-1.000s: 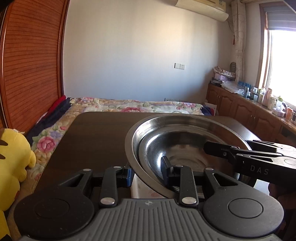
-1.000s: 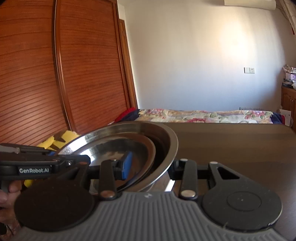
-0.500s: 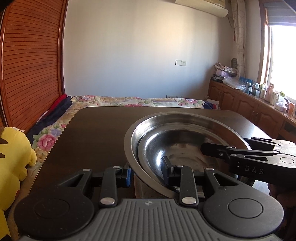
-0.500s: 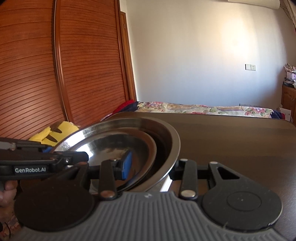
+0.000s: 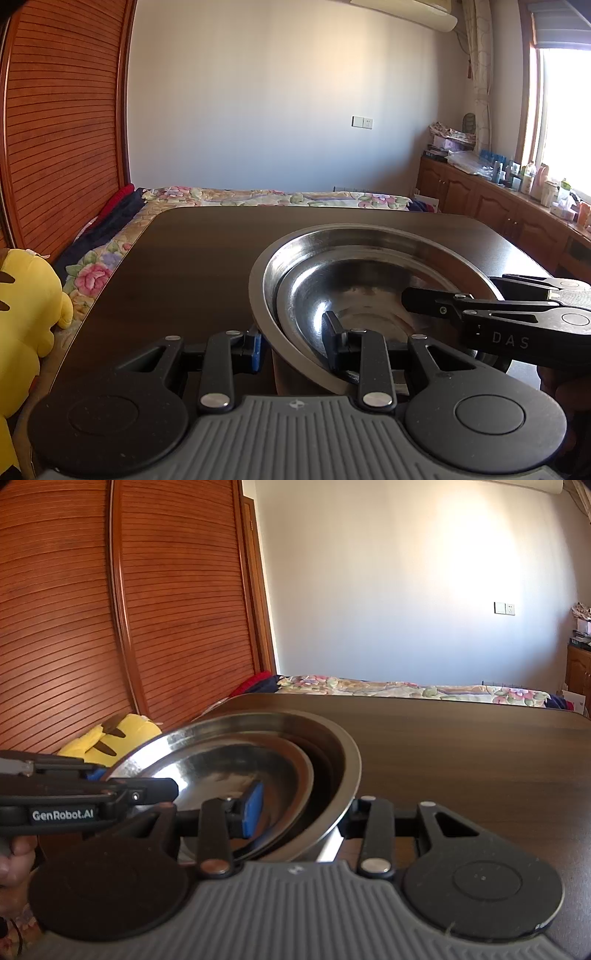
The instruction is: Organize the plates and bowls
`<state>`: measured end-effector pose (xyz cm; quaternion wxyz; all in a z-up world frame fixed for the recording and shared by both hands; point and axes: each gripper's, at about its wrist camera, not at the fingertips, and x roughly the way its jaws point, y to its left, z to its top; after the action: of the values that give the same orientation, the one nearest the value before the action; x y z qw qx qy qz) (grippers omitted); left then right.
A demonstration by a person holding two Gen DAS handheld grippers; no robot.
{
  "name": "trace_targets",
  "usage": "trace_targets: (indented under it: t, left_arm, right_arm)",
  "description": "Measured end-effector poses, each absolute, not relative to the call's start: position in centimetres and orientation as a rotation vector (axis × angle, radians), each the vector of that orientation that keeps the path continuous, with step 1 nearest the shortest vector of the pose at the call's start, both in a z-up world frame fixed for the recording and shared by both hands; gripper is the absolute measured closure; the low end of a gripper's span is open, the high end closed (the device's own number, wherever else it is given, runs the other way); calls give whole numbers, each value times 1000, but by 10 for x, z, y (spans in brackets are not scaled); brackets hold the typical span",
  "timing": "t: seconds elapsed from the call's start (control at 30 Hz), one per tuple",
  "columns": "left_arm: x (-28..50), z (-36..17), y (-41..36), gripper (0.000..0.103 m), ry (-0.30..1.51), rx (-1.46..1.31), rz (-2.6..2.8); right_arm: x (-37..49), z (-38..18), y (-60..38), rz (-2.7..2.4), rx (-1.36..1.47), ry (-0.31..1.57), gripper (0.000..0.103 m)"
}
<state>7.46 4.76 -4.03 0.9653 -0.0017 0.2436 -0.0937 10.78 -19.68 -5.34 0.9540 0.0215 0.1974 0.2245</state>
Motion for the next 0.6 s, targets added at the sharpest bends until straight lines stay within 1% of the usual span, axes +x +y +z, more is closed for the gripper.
trace_targets:
  t: [0.03,0.07,0.1,0.13,0.17,0.2,0.27,0.33,0.37,0.43,0.47,0.53,0.6]
  left_arm:
    - [75,-40,48,70,493,-4,-189]
    - [75,-40,48,70,493,-5,-189]
    - [76,-40,49,70,493,-7,-188]
    - [76,-40,49,70,492,-7,-187]
    - [76,-40,49,70,491,-7,-185]
    - [76,-40,49,69,490,-6,-183]
    - [74,-40,47,63,487,3,-169]
    - [72,-38,46,50,481,7,-159]
    - [70,-38,46,47,477,6,-157]
    - [68,-36,46,30,467,10,-146]
    - [66,-35,45,26,458,14,-141]
    - [62,-32,45,10,434,17,-132]
    - [59,-29,45,4,417,17,-127]
  right_arm:
    - [108,-54,-197,457,43,403,56]
    - [107,-53,-197,455,41,401,47]
    - [106,-53,-197,449,36,394,41]
    - [105,-52,-197,443,29,385,32]
    - [103,-51,-197,438,22,377,27]
    - [103,-51,-198,433,20,374,26]
    - [102,-49,-200,422,22,367,25]
    - [101,-47,-203,413,25,362,23]
    - [99,-45,-204,409,26,355,22]
    - [97,-43,-206,400,25,344,21]
    - [95,-41,-207,396,26,337,20]
    - [92,-38,-210,388,21,323,17]
    - [87,-35,-212,378,10,302,12]
